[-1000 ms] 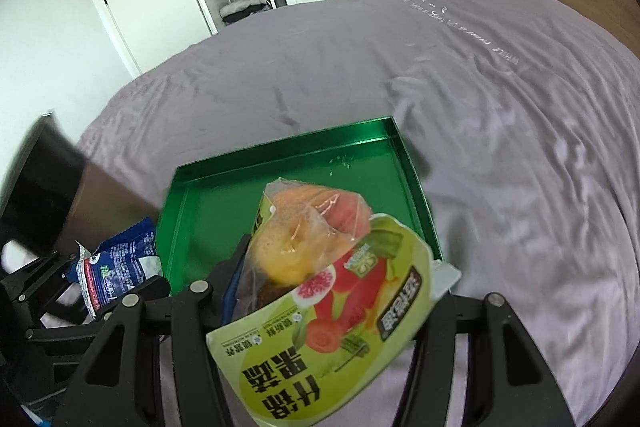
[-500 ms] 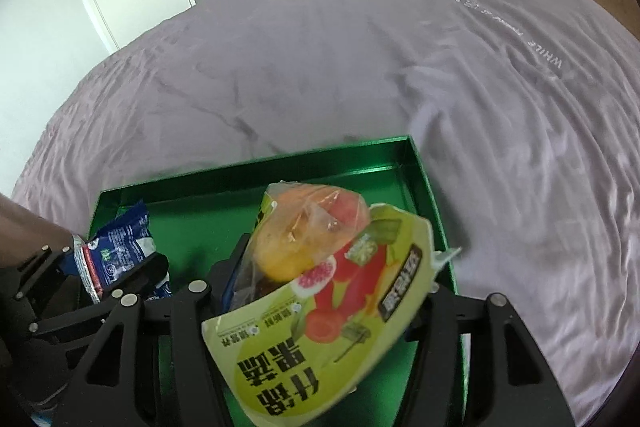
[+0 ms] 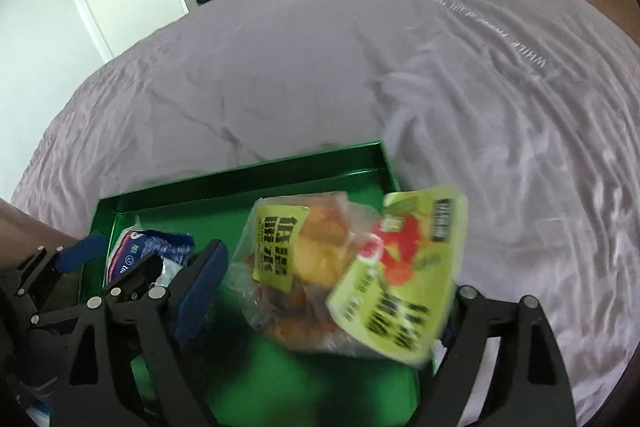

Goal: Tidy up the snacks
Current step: 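Carry both bags to the green tray and open both tools to drop them, then lift both tools away from the tray back toward the remaining snacks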

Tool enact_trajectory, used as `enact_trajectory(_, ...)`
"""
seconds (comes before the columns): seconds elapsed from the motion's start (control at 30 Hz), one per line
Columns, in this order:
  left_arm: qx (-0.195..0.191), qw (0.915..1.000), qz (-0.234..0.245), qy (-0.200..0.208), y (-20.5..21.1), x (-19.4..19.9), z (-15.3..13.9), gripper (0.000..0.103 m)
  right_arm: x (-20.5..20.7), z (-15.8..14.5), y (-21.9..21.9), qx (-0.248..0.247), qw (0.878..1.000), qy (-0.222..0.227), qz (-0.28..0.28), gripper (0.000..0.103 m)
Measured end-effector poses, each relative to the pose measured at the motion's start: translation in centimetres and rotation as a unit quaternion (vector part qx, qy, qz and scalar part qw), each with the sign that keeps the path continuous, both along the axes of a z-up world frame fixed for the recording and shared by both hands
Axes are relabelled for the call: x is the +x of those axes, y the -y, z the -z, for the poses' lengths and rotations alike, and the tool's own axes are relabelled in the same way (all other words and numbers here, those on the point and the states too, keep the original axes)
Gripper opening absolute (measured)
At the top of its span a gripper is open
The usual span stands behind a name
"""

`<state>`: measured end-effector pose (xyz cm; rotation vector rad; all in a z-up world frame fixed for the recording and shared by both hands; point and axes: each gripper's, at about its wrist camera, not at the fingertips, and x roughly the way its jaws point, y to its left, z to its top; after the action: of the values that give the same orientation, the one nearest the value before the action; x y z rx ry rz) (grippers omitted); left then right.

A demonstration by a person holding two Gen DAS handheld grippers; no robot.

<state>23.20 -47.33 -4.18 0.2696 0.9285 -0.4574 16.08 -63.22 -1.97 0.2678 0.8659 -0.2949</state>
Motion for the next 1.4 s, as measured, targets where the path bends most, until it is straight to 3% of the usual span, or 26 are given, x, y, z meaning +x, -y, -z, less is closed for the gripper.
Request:
enact_trajectory(0.17, -0.011, 0.9997, 0.006, 0.02, -0.3, -1.6, -3.4, 0.071, -3.6, -3.7, -0.5, -0.004, 0.999, 0.042, 0.016, 0.103)
enact_trajectory(0.47, -0.051, 0.9964, 0.034, 0.058, -2.7, -7.0, -12.3, 0.072, -10.4, -11.6, -4.1, -0.032, 0.996, 0.082, 0.022, 0.103)
enact_trajectory(0.73, -0.085, 0.9883, 0.028, 0.124, -9.2, -11.6, -22.3, 0.074, -16.5, -19.9, -9.7, -0.057, 0.989, 0.14, 0.005, 0.103)
enact_trajectory(0.83, -0.091, 0.985, 0.019, 0.146, -12.6, -13.6, -24.7, 0.076, -18.9, -22.7, -12.6, -0.068, 0.984, 0.165, -0.005, 0.103)
enact_trajectory(1.07, -0.097, 0.9808, -0.008, 0.169, -21.4, -17.8, -26.3, 0.077, -23.7, -26.0, -19.8, -0.097, 0.975, 0.195, -0.034, 0.103)
enact_trajectory(1.4, -0.095, 0.9731, -0.078, 0.195, -35.0, -21.9, -26.8, 0.078, -27.3, -27.8, -29.6, -0.105, 0.965, 0.223, -0.088, 0.103)
